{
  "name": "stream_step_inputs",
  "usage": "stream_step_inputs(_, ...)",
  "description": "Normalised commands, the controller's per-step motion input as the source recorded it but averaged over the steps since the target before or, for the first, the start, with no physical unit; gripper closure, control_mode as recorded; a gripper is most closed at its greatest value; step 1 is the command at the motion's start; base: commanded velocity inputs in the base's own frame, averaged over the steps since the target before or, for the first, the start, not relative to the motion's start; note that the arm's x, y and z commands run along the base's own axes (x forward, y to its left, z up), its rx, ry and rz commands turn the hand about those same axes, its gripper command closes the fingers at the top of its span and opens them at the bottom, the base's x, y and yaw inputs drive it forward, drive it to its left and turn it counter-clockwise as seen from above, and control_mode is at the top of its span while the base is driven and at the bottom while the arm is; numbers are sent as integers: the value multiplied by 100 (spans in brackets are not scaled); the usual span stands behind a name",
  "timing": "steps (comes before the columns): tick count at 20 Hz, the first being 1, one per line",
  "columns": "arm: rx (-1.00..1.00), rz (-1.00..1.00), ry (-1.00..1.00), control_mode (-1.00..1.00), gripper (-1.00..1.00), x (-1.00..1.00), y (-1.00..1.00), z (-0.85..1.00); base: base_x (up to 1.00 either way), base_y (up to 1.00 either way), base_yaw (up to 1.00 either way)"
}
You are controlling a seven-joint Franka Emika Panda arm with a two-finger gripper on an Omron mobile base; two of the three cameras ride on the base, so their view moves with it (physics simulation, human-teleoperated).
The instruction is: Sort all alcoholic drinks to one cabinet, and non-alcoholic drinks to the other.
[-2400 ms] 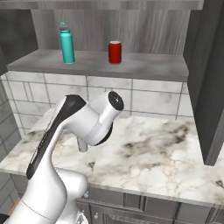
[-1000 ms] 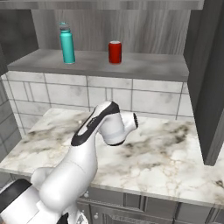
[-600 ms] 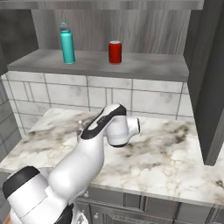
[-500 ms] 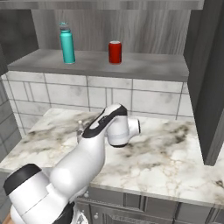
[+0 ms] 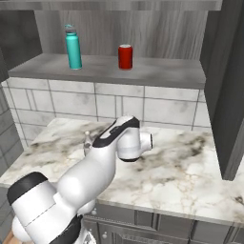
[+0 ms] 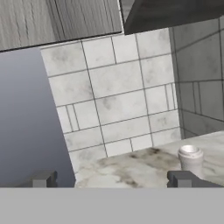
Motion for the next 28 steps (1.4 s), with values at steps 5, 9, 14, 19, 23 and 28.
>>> stream_step_inputs(5,0,-7,0,-100,-100,13,16,0,0,0,0)
stream_step_inputs(9,0,-6,0,-100,-100,16,7,0,0,0,0)
stream_step_inputs(14,0,-6,0,-100,-100,15,1,-3,0,0,0)
stream_step_inputs(19,0,-5,0,-100,-100,10,0,-11,0,0,0)
stream_step_inputs(23,0,-3,1,-100,-100,8,0,-23,0,0,0)
stream_step_inputs(28,0,-1,0,-100,-100,4,0,-18,0,0,0)
